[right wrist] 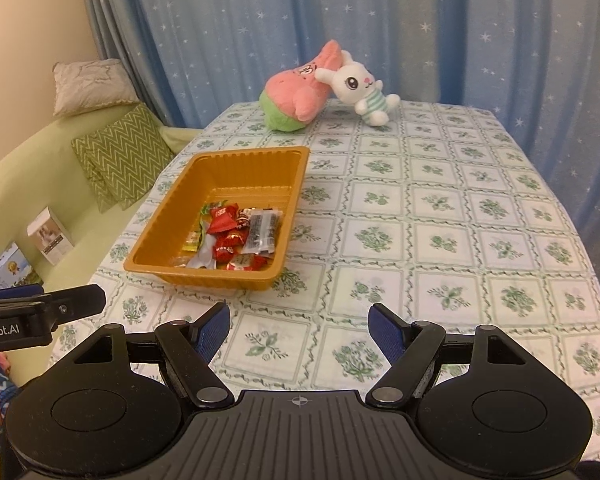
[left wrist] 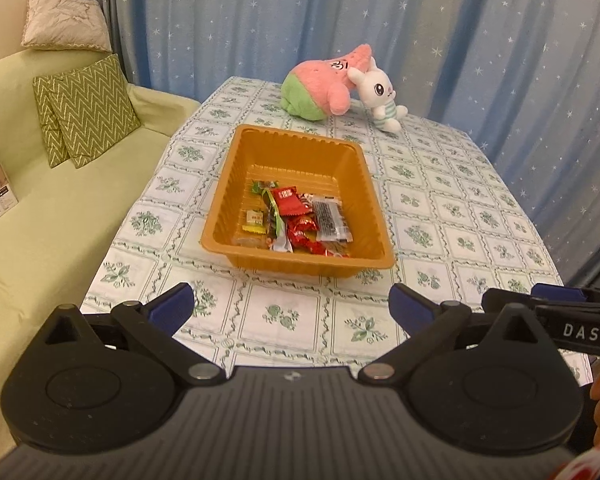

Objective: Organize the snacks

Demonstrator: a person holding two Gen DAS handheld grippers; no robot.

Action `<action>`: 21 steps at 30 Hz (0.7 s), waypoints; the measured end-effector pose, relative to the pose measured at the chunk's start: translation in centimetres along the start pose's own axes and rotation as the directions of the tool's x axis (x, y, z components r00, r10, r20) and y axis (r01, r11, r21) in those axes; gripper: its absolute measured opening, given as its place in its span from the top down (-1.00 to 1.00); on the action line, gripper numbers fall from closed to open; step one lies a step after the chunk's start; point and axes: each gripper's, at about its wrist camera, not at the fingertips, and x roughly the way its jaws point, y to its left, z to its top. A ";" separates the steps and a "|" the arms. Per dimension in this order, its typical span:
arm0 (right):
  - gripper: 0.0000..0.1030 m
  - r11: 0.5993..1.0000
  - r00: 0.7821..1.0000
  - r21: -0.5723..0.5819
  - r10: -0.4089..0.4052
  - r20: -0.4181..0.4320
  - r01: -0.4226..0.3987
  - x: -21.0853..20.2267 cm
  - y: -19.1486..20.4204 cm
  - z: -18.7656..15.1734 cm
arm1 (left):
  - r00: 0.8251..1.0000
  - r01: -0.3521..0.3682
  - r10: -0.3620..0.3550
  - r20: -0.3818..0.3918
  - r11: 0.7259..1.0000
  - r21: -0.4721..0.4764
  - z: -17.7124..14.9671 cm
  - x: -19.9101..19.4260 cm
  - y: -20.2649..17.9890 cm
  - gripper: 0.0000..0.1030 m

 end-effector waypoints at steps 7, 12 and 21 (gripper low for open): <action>-0.48 1.000 1.000 -0.004 -0.013 -0.017 0.013 -1.3 -0.3 -1.8 | 1.000 0.000 0.000 -0.005 1.000 0.018 -0.6 -0.8 -0.8 -0.99; -0.47 1.000 1.000 -0.006 -0.015 -0.024 0.014 -2.0 -0.4 -2.8 | 1.000 -0.025 0.025 0.002 0.999 0.039 -1.0 -1.2 -1.2 -1.00; -0.47 1.000 1.000 0.012 -0.028 -0.010 0.028 -2.6 -0.8 -2.9 | 0.999 -0.051 0.050 0.012 0.994 0.099 -1.7 -1.5 -2.3 -1.00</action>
